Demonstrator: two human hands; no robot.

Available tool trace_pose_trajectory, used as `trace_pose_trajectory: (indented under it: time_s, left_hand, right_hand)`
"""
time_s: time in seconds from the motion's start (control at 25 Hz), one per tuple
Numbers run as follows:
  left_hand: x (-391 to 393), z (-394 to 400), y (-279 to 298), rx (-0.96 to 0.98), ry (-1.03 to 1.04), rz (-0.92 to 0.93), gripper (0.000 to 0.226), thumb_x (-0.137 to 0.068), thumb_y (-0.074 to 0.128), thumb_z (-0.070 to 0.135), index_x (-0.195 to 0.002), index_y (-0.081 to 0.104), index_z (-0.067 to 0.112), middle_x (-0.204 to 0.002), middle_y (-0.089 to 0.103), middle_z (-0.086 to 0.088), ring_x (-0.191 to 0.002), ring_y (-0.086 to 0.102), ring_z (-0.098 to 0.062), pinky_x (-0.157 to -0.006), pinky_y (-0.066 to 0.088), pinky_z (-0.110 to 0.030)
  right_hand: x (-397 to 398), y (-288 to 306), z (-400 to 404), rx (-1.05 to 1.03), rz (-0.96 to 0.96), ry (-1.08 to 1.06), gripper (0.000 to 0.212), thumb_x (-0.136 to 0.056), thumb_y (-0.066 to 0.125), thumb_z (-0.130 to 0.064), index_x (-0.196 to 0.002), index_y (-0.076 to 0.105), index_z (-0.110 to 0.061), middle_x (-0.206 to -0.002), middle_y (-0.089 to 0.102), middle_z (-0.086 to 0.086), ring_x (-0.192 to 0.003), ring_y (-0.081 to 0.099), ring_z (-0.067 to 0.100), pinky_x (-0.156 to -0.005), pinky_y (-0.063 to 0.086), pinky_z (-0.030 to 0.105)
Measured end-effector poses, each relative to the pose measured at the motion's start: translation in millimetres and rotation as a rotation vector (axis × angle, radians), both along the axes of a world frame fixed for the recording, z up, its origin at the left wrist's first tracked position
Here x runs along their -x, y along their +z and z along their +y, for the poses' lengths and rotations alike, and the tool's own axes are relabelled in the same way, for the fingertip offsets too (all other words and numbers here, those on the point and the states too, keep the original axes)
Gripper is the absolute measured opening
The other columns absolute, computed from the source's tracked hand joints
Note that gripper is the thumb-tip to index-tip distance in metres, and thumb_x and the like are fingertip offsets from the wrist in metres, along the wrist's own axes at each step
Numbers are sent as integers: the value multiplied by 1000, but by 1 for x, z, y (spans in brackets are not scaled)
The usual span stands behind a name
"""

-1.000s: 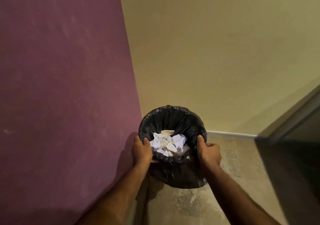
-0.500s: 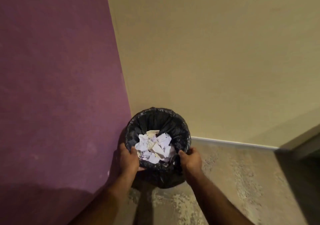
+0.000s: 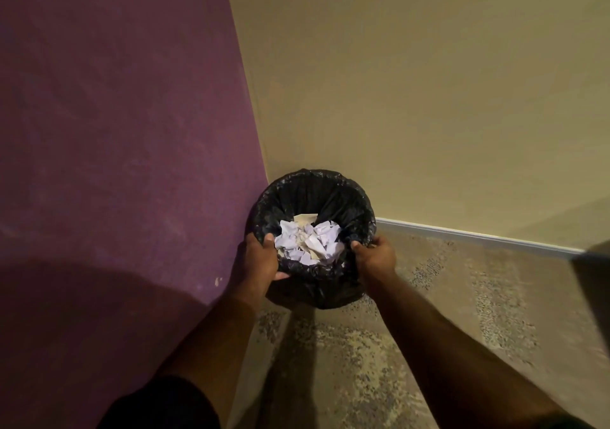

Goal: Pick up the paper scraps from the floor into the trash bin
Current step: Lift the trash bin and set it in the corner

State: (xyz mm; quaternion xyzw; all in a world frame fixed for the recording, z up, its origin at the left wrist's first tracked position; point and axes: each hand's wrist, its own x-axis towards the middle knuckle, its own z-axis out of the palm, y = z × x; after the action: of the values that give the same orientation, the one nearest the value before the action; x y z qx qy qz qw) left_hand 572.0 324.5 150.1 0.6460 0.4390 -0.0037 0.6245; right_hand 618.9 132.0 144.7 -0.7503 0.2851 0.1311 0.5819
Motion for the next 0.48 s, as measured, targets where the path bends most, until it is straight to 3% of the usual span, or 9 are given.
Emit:
trace_pose_trajectory:
  time_s: [0.16, 0.24, 0.32, 0.48]
  left_hand:
    - [0, 5, -6, -15, -54, 42, 59, -103, 42, 49, -153, 27, 21, -156, 35, -15, -131, 49, -44, -64, 63, -52]
    - [1, 5, 0, -202, -134, 103, 76, -97, 38, 63, -153, 28, 14, -155, 37, -16, -130, 49, -43, -79, 61, -53]
    - [5, 6, 8, -444, -200, 193, 81, -95, 38, 64, -151, 31, 5, -153, 41, -22, -134, 46, -43, -105, 47, -55]
    - [5, 1, 63, -612, -271, 239, 67, -104, 32, 53, -149, 34, 4, -151, 40, -24, -138, 39, -40, -114, 33, -49]
  right_hand:
    - [-2, 4, -2, 61, 15, 63, 36, -87, 74, -27, -117, 63, -11, -116, 70, 15, -106, 66, 37, -94, 54, 56]
    - [-3, 13, -4, 104, -5, 107, 39, -88, 72, -32, -118, 64, -9, -115, 70, 15, -105, 66, 36, -93, 54, 54]
    - [-4, 28, -6, 167, -44, 163, 49, -87, 71, -43, -118, 65, -5, -114, 71, 16, -104, 67, 36, -92, 55, 49]
    - [-4, 84, -5, 323, -88, 296, 67, -93, 60, -52, -127, 48, 4, -125, 59, 21, -116, 58, 38, -82, 44, 33]
